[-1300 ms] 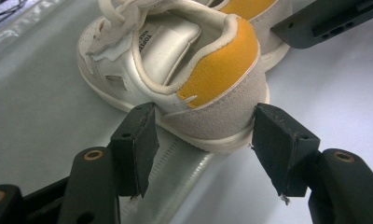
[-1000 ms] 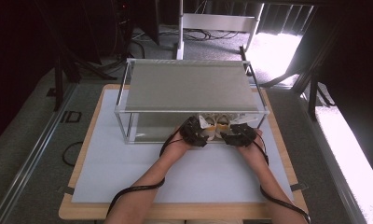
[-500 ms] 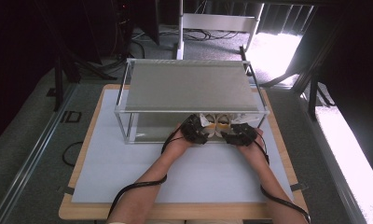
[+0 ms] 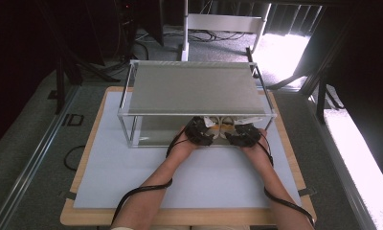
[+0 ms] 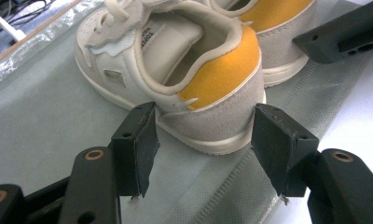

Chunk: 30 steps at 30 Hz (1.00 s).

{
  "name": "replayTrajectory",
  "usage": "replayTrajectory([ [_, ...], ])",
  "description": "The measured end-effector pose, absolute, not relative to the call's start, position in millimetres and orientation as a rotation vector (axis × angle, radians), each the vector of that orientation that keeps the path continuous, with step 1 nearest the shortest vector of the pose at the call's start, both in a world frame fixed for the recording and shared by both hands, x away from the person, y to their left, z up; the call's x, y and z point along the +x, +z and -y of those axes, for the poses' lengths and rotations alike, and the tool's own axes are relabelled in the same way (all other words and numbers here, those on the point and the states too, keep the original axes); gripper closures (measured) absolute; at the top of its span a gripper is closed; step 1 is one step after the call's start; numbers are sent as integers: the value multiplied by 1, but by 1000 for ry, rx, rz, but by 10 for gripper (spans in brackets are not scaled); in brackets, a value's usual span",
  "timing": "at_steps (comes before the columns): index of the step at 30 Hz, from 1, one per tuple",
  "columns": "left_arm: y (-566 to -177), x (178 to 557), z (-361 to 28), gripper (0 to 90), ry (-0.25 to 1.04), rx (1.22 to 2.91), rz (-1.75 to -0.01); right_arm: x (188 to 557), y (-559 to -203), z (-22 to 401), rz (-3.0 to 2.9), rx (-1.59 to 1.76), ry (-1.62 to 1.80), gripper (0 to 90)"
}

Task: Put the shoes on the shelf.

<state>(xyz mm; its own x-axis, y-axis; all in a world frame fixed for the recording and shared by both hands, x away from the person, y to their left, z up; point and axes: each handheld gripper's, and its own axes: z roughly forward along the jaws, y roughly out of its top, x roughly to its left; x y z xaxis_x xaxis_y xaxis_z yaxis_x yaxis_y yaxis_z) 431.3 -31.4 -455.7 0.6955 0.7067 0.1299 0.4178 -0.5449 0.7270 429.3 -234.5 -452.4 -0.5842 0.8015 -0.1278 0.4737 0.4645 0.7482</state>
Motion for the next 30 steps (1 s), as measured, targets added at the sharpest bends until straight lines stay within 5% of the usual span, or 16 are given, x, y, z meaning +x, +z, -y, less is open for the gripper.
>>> replayTrajectory([
  [10, -441, 409, 20, 183, 516, 2114, -816, 405, -447, 249, -2167, 1084, 1076, 334],
  [14, -436, 399, 18, 180, 492, 2093, -775, 394, -443, 250, -2155, 1076, 1128, 317],
  [17, -436, 393, 15, 89, 528, 2122, -713, 382, -441, 251, -2174, 1066, 1190, 213],
  [30, -433, 362, -1, 83, 497, 2091, -668, 356, -454, 264, -2149, 1042, 1207, 137],
])
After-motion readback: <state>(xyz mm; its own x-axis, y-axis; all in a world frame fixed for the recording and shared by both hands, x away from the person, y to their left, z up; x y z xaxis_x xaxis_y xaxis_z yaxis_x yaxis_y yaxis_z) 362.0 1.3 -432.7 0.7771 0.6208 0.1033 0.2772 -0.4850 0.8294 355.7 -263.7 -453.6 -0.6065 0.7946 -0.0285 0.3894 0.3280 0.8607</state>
